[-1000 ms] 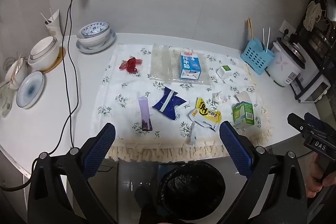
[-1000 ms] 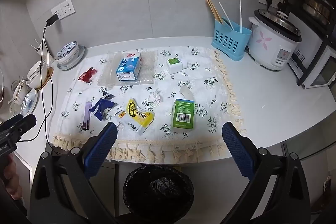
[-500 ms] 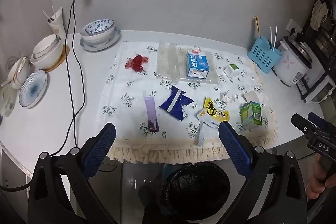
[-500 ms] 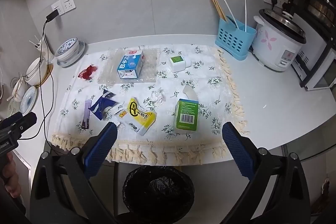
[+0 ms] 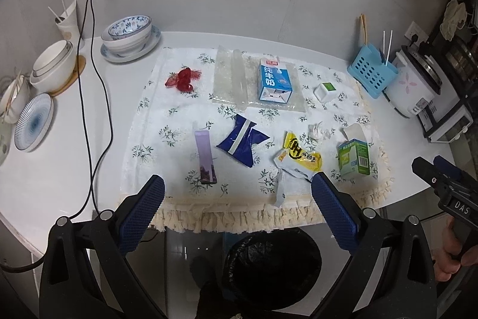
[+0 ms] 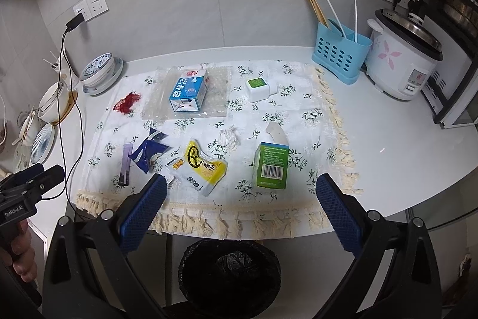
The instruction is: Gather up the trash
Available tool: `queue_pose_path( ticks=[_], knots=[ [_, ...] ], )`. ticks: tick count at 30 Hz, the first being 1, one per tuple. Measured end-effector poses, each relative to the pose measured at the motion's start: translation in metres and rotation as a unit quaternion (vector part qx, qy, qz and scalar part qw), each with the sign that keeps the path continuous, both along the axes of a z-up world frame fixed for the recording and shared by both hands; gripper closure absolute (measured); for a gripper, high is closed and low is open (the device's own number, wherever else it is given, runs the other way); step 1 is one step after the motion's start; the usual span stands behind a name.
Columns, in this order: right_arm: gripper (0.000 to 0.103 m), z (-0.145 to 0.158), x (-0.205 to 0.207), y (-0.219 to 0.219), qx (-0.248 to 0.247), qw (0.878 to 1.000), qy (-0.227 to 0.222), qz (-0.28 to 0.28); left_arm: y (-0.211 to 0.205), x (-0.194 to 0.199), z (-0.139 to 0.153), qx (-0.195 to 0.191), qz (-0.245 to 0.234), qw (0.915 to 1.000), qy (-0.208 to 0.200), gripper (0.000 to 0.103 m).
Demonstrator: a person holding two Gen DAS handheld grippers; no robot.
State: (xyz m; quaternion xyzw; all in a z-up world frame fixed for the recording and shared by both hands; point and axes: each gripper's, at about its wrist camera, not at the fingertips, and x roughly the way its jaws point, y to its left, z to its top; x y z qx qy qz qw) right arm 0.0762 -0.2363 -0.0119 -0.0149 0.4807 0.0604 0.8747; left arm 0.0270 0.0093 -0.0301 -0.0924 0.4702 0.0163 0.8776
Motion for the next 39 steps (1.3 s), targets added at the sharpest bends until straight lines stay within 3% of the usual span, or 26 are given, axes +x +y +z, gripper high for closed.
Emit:
queue_pose_path(
  ticks=[39],
  knots=[
    [0.007,0.000,0.005,-0.009,0.000,1.000,0.010,-0.001,-0.011,0.007,0.007,0.014,-0.014,0.9998,0.003,0.007]
  ],
)
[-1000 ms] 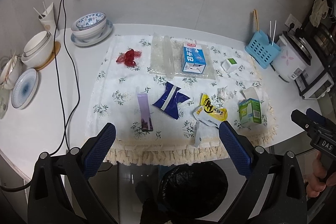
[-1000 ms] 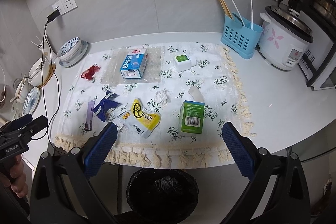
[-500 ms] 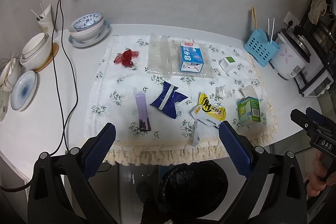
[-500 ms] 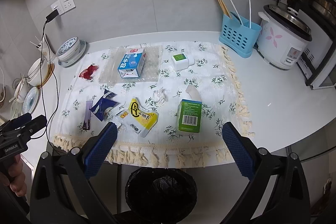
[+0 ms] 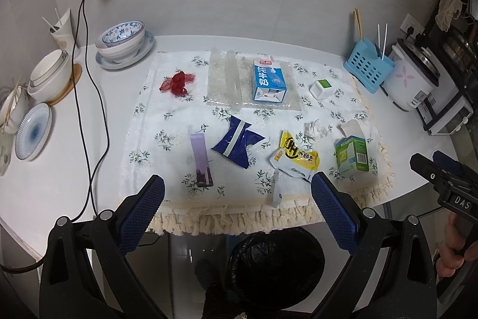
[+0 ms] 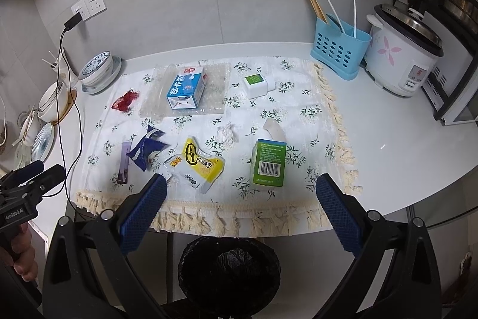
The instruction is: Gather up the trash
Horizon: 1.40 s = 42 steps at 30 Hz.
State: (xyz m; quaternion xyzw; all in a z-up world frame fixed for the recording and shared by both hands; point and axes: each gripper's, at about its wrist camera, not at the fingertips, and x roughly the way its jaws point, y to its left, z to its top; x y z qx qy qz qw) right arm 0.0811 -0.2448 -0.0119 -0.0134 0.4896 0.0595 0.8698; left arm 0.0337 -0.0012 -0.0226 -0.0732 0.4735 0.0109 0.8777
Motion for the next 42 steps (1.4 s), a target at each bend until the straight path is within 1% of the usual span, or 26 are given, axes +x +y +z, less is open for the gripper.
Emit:
queue_pose_path(
  ticks=[17,30,36,39,42],
  knots=[
    [0.007,-0.002,0.001,0.001,0.000,1.000,0.001,-0.002,-0.004,0.002,0.001,0.006,-0.005,1.0000,-0.002,0.007],
    [0.007,-0.006,0.004,0.001,-0.002,1.000,0.007,-0.007,-0.003,0.006,-0.002,0.002,-0.005,1.0000,0.002,0.007],
    [0.007,-0.017,0.013,-0.004,-0.001,1.000,0.016,-0.015,0.001,0.022,-0.014,0.002,-0.016,0.9999,0.004,0.007],
    [0.007,-0.029,0.023,-0.006,-0.007,0.999,0.027,-0.018,0.008,0.041,-0.028,-0.005,-0.029,0.9995,0.013,0.007],
    [0.007,-0.043,0.034,-0.006,-0.012,0.999,0.044,-0.017,0.010,0.062,-0.044,0.007,-0.054,0.9983,0.021,0.007]
  ],
)
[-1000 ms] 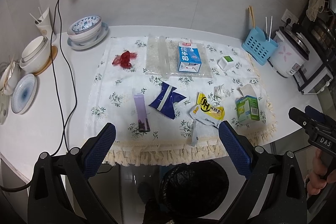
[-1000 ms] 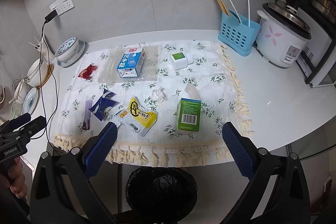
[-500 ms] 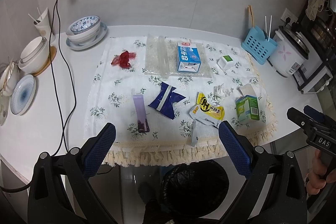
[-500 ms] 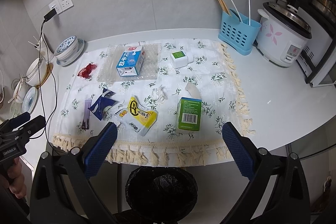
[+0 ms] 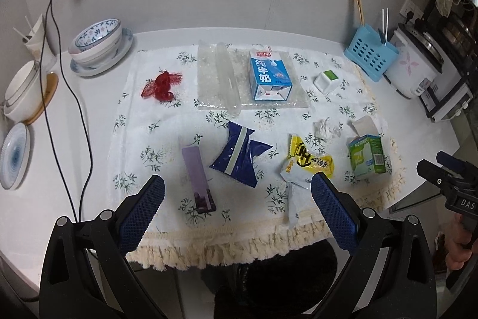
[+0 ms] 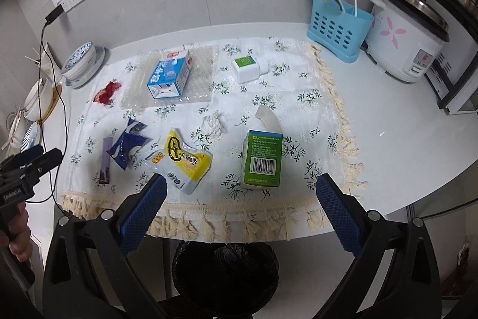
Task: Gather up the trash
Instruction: 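Grasp the blue wrapper with the left tool while the right tool grasps the green box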
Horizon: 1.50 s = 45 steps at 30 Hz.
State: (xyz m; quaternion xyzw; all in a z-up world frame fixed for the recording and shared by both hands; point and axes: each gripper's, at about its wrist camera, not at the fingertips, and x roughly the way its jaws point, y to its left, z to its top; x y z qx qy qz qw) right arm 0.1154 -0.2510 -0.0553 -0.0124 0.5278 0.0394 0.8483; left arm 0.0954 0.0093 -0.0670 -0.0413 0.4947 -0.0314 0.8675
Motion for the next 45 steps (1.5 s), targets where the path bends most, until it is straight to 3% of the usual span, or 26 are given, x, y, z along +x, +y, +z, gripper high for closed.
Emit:
queue_pose_path(
  ticks=[10,21,30,34,41,45],
  knots=[
    [0.008,-0.050,0.044,-0.002,-0.016,0.998,0.059,-0.014,-0.001,0.071,-0.061,0.015,-0.077,0.9954,0.055,0.008],
    [0.011,-0.095,0.082,-0.016,-0.033,0.992,0.110,-0.052,-0.020,0.113,-0.119,0.031,-0.125,0.9849,0.116,0.010],
    [0.028,-0.122,0.091,-0.023,-0.017,0.985,0.153,-0.073,-0.029,0.123,-0.132,0.029,-0.120,0.9829,0.136,0.029],
    [0.036,-0.128,0.093,-0.021,-0.012,0.984,0.161,-0.075,-0.032,0.123,-0.133,0.045,-0.112,0.9830,0.139,0.038],
    [0.052,-0.134,0.094,-0.023,0.002,0.981,0.172,-0.086,-0.032,0.125,-0.131,0.035,-0.100,0.9827,0.152,0.058],
    [0.057,-0.137,0.094,-0.024,0.006,0.981,0.173,-0.087,-0.029,0.125,-0.131,0.026,-0.092,0.9831,0.156,0.065]
  ],
)
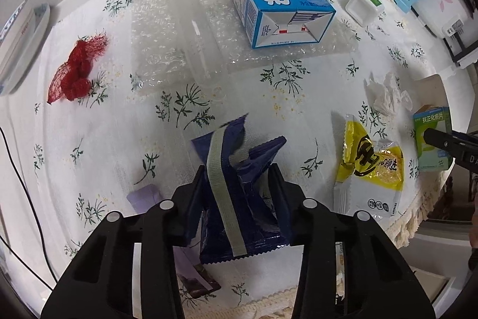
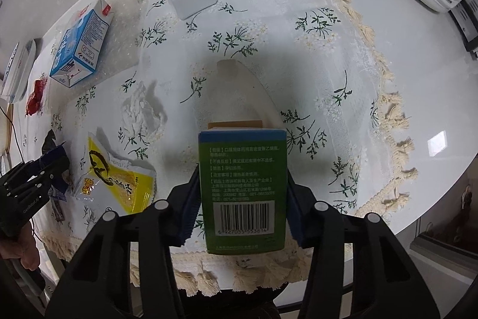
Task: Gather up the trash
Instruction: 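Grasp the blue wrapper with the left tool while the right tool grasps the green box, then lift the blue wrapper and green box and carry both down over the bin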
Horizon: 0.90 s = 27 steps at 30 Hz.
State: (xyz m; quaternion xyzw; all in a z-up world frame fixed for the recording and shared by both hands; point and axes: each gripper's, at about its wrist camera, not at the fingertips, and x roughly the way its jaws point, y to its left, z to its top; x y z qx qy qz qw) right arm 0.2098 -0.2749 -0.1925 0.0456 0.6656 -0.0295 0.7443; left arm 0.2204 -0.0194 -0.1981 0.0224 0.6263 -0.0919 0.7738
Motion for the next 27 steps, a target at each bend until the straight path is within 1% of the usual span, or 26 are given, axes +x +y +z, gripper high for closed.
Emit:
queue_pose_path(
  ticks=[4,13,19,22,27],
  knots=[
    [0.058,0.001,-0.001,-0.001,0.002,1.000,-0.004,-0.002,0.004,0.000,0.002,-0.008,0.006,1.0000,-0.001,0.070],
    [0.058,0.017,-0.008,0.000,0.005,1.000,-0.018,-0.005,0.015,-0.015,0.027,-0.007,0.022,0.9993,-0.028,0.070],
    [0.058,0.038,-0.013,0.000,0.008,0.999,-0.042,0.003,0.019,-0.026,0.052,-0.007,0.033,0.9979,-0.055,0.070],
    [0.058,0.052,-0.016,0.006,0.004,0.998,-0.061,0.011,0.018,-0.033,0.066,-0.012,0.042,0.9967,-0.069,0.070],
    [0.058,0.076,-0.028,0.014,0.002,0.995,-0.093,0.028,0.014,-0.048,0.087,-0.018,0.045,0.9948,-0.089,0.070]
  ],
)
